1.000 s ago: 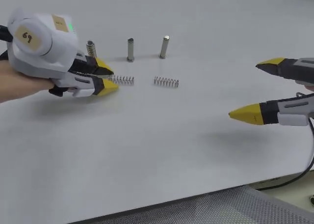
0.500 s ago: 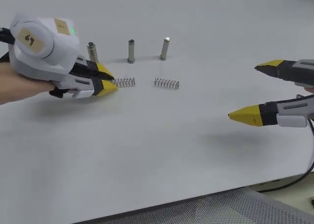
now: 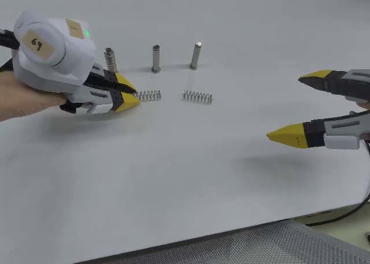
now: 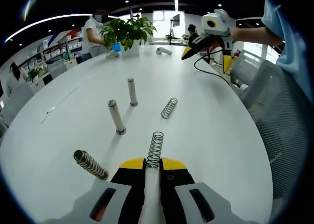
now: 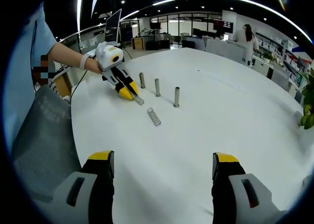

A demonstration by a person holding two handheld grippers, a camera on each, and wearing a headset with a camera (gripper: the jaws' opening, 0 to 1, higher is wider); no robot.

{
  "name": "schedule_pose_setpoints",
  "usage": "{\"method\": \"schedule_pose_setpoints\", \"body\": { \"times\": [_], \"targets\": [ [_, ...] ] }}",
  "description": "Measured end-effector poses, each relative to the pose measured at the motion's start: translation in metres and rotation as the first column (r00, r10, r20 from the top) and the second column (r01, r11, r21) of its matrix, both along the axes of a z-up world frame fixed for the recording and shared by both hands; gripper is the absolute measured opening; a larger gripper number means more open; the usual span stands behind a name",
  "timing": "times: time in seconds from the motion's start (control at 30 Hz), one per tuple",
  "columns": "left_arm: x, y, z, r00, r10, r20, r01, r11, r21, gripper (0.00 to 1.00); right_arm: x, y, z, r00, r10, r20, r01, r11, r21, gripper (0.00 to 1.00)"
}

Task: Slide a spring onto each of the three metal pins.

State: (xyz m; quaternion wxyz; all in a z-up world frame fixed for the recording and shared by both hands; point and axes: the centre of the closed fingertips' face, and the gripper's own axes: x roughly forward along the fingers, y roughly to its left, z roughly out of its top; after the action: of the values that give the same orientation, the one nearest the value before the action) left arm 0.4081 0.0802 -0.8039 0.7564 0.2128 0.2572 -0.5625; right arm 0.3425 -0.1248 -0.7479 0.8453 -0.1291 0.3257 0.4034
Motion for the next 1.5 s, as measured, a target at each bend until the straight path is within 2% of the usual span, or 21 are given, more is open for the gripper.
{"method": "schedule_pose_setpoints", "body": {
  "times": [0.2,0.3,0.6,0.83,1.03,1.3,1.5],
  "targets": [
    [-0.001,0.0,0.0,1.0,0.004,0.006,-0.004,1.0,0.01,0.02,-0.001,0.002,0.001,1.0,0.002,0.0,-0.002,1.0,0.002,0.81],
    [-0.001,0.0,0.001,1.0,0.016,-0.002,-0.016,1.0,0.005,0.02,0.0,0.002,0.002,1.0,0.004,0.001,-0.004,1.0,0.002,0.8],
    [-0.001,-0.001,0.006,1.0,0.022,0.0,-0.022,1.0,-0.01,0.02,0.0,0.004,0.002,1.0,0.009,0.001,-0.009,1.0,-0.001,0.8],
    [-0.005,0.0,0.018,1.0,0.018,0.016,-0.018,1.0,-0.025,0.02,0.0,0.008,0.004,1.0,0.018,0.004,-0.018,1.0,0.001,0.8],
    [-0.007,0.0,0.03,0.999,0.035,0.022,-0.034,0.998,-0.056,0.02,0.004,0.013,0.009,0.999,0.036,0.015,-0.036,0.999,0.002,0.79],
    [-0.019,0.0,0.039,0.999,0.039,0.033,-0.037,0.997,-0.067,0.02,0.006,0.021,0.018,0.997,0.074,0.031,-0.074,0.997,0.004,0.78],
    [-0.035,0.002,0.045,0.999,0.036,0.036,-0.034,0.997,-0.069,0.02,0.004,0.027,0.024,0.994,0.102,0.041,-0.102,0.995,0.006,0.77]
  ]
}}
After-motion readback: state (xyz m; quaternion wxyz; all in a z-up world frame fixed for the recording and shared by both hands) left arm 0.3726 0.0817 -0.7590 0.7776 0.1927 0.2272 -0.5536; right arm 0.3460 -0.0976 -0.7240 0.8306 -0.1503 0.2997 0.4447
